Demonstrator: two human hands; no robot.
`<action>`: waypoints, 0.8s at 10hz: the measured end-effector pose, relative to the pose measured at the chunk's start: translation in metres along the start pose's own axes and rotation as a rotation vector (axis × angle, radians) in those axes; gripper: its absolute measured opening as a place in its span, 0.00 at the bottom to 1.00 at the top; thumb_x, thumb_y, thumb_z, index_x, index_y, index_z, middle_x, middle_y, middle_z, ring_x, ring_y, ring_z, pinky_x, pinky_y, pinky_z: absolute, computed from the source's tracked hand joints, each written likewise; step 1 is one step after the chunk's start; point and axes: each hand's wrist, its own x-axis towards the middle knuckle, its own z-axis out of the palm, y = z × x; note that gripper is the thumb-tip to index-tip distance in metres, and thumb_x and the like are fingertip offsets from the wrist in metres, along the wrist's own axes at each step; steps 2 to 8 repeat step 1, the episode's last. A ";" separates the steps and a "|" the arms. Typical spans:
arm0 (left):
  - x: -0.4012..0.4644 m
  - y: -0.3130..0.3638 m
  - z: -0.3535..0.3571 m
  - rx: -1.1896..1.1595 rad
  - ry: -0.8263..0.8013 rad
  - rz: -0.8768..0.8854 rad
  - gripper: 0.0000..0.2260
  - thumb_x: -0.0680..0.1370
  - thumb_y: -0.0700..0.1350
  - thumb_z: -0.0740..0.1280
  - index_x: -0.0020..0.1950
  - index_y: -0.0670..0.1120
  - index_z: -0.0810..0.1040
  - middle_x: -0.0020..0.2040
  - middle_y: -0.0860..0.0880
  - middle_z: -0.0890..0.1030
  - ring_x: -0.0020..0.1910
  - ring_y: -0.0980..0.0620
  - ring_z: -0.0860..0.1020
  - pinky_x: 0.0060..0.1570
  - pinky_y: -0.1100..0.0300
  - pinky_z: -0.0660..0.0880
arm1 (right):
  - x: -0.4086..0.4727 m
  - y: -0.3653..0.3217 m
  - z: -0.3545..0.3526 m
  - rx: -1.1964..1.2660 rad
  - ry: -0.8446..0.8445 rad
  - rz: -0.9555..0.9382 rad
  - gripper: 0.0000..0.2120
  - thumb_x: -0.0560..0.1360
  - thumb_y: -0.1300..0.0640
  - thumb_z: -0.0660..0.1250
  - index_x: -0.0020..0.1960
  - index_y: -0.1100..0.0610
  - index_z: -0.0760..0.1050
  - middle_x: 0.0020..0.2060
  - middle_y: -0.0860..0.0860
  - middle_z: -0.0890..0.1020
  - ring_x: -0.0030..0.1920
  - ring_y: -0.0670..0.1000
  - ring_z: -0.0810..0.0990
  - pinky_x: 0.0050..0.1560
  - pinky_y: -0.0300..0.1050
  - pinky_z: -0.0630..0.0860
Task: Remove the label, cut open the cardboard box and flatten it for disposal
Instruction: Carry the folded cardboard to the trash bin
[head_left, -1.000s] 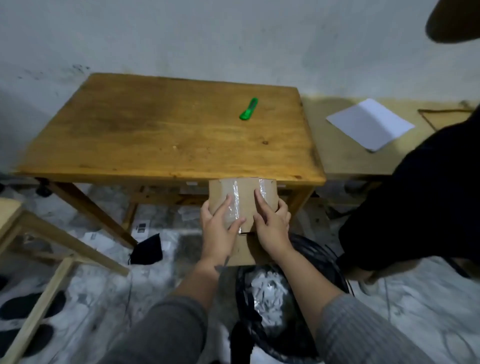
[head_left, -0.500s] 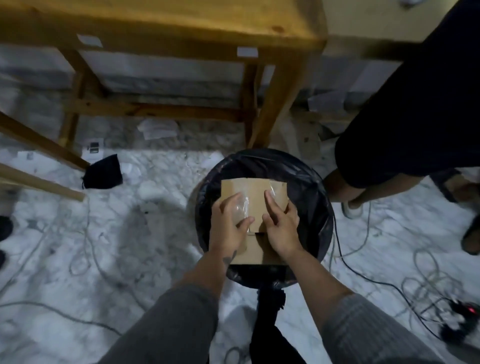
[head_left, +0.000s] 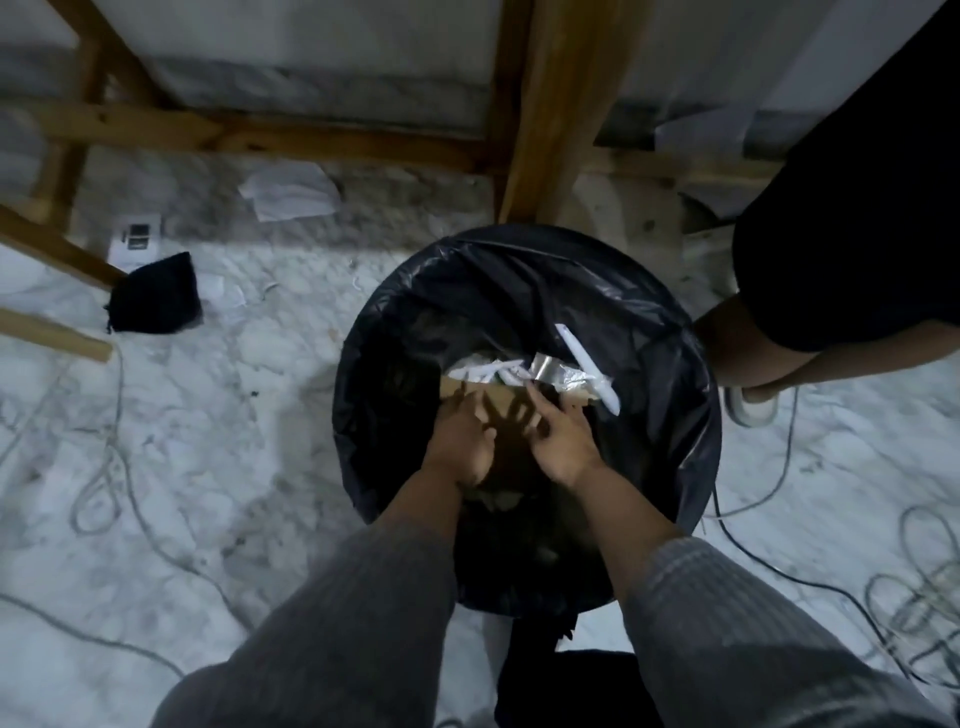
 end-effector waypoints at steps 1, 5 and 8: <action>-0.020 0.021 -0.029 -0.051 0.022 -0.037 0.22 0.80 0.42 0.62 0.73 0.40 0.64 0.73 0.40 0.65 0.72 0.43 0.63 0.71 0.55 0.61 | -0.021 -0.028 -0.026 -0.146 -0.021 0.000 0.27 0.78 0.55 0.58 0.74 0.40 0.57 0.76 0.55 0.55 0.76 0.59 0.48 0.75 0.57 0.51; -0.020 0.021 -0.029 -0.051 0.022 -0.037 0.22 0.80 0.42 0.62 0.73 0.40 0.64 0.73 0.40 0.65 0.72 0.43 0.63 0.71 0.55 0.61 | -0.021 -0.028 -0.026 -0.146 -0.021 0.000 0.27 0.78 0.55 0.58 0.74 0.40 0.57 0.76 0.55 0.55 0.76 0.59 0.48 0.75 0.57 0.51; -0.020 0.021 -0.029 -0.051 0.022 -0.037 0.22 0.80 0.42 0.62 0.73 0.40 0.64 0.73 0.40 0.65 0.72 0.43 0.63 0.71 0.55 0.61 | -0.021 -0.028 -0.026 -0.146 -0.021 0.000 0.27 0.78 0.55 0.58 0.74 0.40 0.57 0.76 0.55 0.55 0.76 0.59 0.48 0.75 0.57 0.51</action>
